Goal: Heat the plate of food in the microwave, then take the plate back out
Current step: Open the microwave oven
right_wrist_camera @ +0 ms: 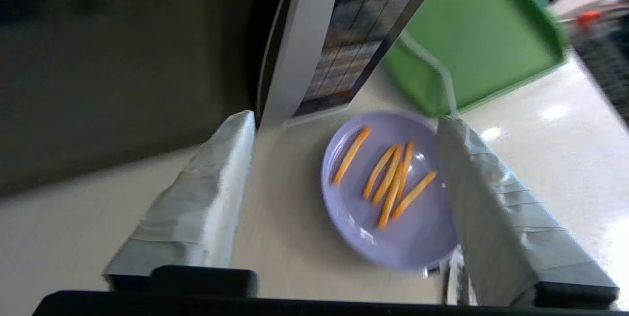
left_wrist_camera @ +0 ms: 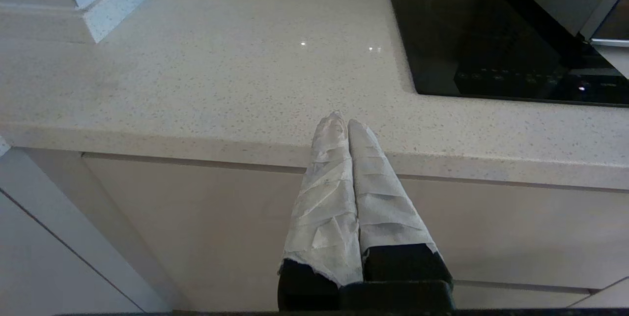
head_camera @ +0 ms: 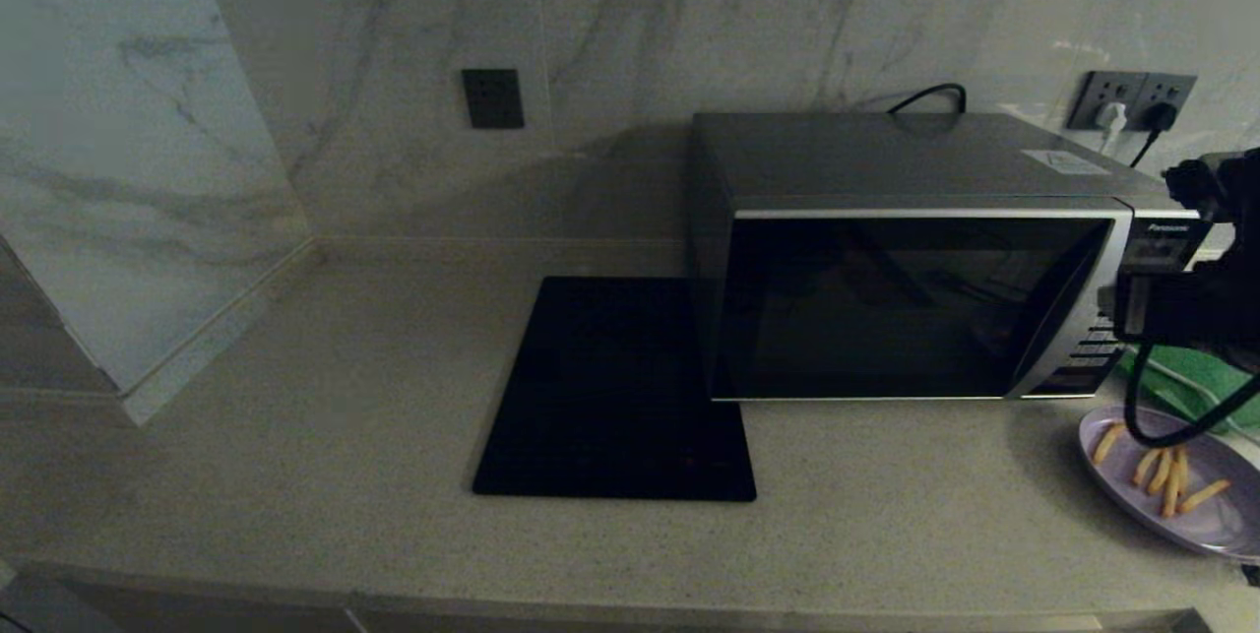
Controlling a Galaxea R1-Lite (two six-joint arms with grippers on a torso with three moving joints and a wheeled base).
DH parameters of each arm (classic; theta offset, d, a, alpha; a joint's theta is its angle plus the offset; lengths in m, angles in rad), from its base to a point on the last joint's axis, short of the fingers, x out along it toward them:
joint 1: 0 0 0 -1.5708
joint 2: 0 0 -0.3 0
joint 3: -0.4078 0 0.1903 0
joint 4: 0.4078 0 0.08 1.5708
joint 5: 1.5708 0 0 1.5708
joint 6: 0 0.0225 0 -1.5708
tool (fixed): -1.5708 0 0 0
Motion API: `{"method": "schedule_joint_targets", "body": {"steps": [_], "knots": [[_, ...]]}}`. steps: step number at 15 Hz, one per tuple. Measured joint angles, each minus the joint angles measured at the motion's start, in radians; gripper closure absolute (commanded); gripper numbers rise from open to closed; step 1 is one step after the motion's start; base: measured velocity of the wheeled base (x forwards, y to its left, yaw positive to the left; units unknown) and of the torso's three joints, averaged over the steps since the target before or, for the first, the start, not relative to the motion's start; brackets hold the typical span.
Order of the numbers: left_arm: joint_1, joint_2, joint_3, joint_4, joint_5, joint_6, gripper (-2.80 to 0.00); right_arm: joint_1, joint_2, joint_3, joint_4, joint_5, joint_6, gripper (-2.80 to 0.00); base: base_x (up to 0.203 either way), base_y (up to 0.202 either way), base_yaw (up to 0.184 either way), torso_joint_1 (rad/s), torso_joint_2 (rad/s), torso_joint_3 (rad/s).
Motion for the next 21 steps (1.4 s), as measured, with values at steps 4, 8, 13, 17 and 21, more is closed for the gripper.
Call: {"method": "schedule_joint_targets", "body": {"steps": [4,8,13,17,21], "knots": [[0.000,0.000,0.000,0.000,0.000,0.000,0.00,0.030,0.068,0.052,-0.143,-0.137,0.003,-2.80,0.000,0.000,0.000,0.000,0.00,0.000],[0.000,0.000,0.000,0.000,0.000,0.000,0.00,0.037,0.096,0.104,-0.179,-0.150,0.032,-2.80,0.000,0.000,0.000,0.000,0.00,0.000],[0.000,0.000,0.000,0.000,0.000,0.000,0.00,0.037,0.144,0.101,-0.221,-0.150,0.047,-2.80,0.000,0.000,0.000,0.000,0.00,0.000],[0.000,0.000,0.000,0.000,0.000,0.000,0.00,0.037,0.199,0.103,-0.295,-0.153,0.048,-2.80,0.000,0.000,0.000,0.000,0.00,0.000],[0.000,0.000,0.000,0.000,0.000,0.001,0.00,0.030,0.254,0.094,-0.334,-0.153,0.048,-2.80,0.000,0.000,0.000,0.000,0.00,0.000]]}}
